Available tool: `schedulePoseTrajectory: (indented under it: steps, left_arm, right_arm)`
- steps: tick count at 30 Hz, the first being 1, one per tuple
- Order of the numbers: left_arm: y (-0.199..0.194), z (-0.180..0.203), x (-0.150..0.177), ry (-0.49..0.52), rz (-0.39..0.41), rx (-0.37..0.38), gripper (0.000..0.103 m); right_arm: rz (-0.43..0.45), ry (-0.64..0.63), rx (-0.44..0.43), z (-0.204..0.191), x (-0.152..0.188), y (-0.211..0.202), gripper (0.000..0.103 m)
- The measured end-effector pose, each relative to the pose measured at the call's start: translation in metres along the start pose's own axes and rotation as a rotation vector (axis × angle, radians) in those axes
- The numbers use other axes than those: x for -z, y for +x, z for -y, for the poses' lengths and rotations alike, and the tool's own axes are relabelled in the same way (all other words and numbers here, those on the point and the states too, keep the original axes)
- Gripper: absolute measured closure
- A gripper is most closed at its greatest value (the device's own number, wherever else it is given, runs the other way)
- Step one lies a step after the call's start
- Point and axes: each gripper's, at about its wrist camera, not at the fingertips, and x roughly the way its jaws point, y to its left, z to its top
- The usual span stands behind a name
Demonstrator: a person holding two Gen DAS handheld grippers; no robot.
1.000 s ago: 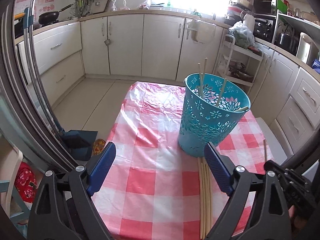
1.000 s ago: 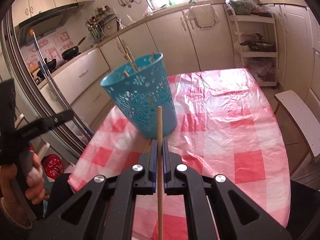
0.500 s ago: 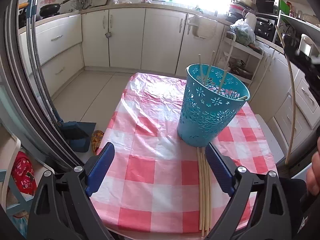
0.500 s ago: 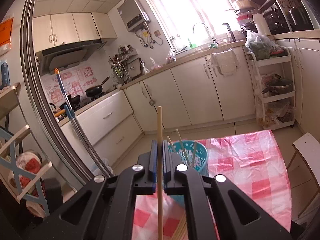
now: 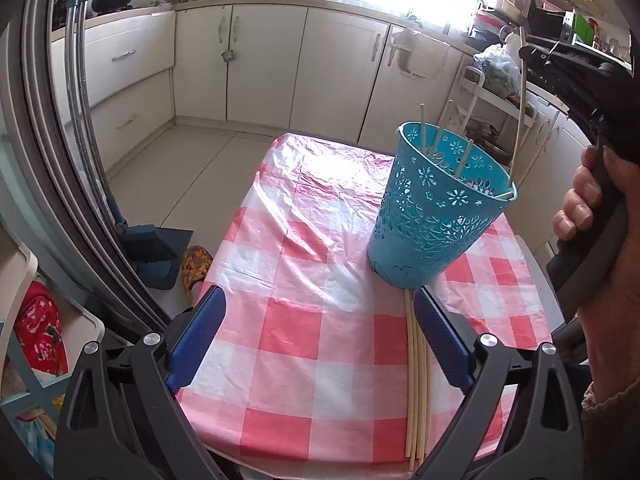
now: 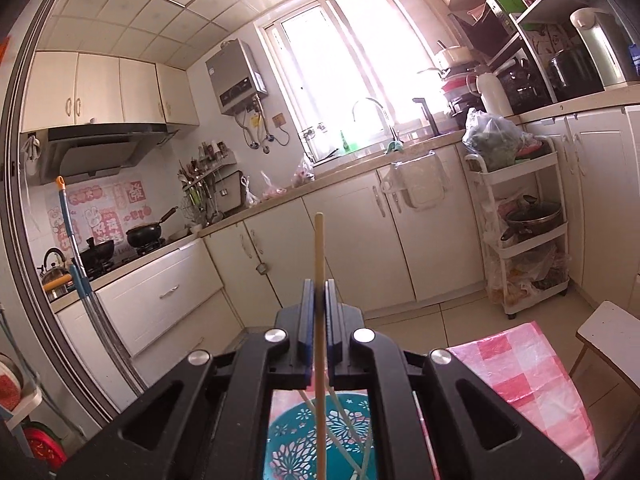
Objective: Organize utensils
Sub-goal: 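Lift the loose chopstick into the teal basket and open the right gripper, then bring both grippers back down to the chopsticks on the cloth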
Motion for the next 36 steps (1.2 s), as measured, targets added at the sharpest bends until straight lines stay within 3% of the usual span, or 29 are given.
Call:
schedulePoseTrajectory:
  steps: [12,15,23,28,33,36]
  left_arm:
    - [0.003,-0.004,0.003,-0.020,-0.011,0.004,0.011]
    - [0.001,-0.002,0.003,-0.020,-0.009,0.006,0.011]
    - [-0.009,-0.003,0.005,-0.019,0.009,0.001,0.010]
    - [-0.013,-0.004,0.007,-0.024,0.015,-0.003,0.009]
    - [-0.015,-0.004,0.009,-0.028,0.011,-0.003,0.008]
    - [-0.017,-0.004,0.012,-0.027,0.008,-0.002,0.008]
  right_arm:
    - [-0.112,-0.094,0.019,-0.005,0.028,0.008,0.097]
    - [-0.135,-0.100,0.017,-0.003,0.031,0.003,0.083]
    - [-0.089,-0.111,-0.006,-0.008,0.021,-0.052,0.070]
    - [-0.099,-0.129,-0.007,-0.011,0.035,-0.094,0.065]
    - [-0.266,-0.120,0.027,-0.001,0.080,-0.101,0.065]
    - [-0.444,-0.116,0.047,0.009,0.121,-0.081,0.079]
